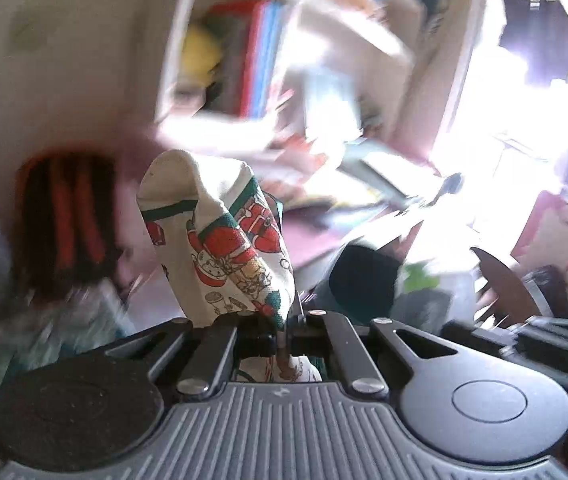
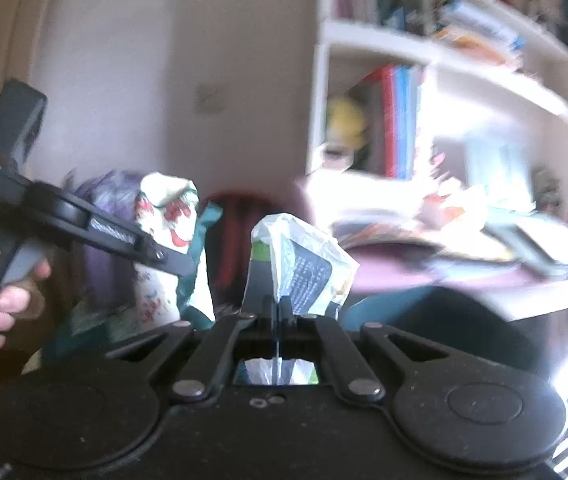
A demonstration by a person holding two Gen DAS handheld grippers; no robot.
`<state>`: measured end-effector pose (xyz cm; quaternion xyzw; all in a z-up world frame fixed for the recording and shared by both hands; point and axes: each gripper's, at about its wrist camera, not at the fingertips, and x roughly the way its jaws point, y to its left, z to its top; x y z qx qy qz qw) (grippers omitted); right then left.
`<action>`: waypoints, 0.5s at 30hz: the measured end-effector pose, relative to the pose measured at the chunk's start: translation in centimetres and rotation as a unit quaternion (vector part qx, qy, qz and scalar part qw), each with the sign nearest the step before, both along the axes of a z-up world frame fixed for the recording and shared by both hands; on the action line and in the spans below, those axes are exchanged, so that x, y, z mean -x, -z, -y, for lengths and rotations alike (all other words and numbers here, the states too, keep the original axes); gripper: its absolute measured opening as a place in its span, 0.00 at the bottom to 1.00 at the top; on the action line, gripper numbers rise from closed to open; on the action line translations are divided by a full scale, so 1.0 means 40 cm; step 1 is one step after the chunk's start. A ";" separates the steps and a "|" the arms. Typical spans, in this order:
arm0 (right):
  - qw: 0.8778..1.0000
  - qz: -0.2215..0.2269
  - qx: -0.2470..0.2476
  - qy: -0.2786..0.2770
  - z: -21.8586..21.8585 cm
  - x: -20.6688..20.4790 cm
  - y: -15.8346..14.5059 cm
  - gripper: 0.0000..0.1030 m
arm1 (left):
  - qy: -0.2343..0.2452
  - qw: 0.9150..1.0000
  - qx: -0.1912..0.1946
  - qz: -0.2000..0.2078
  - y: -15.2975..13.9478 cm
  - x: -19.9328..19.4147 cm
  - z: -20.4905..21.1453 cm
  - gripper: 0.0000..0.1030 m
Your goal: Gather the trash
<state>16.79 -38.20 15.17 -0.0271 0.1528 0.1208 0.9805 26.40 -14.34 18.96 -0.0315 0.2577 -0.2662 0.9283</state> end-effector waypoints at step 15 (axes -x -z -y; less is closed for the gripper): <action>0.994 -0.020 -0.029 0.108 0.268 -0.047 0.008 0.00 | 0.083 0.996 -0.026 0.036 -0.070 -0.055 0.409 0.04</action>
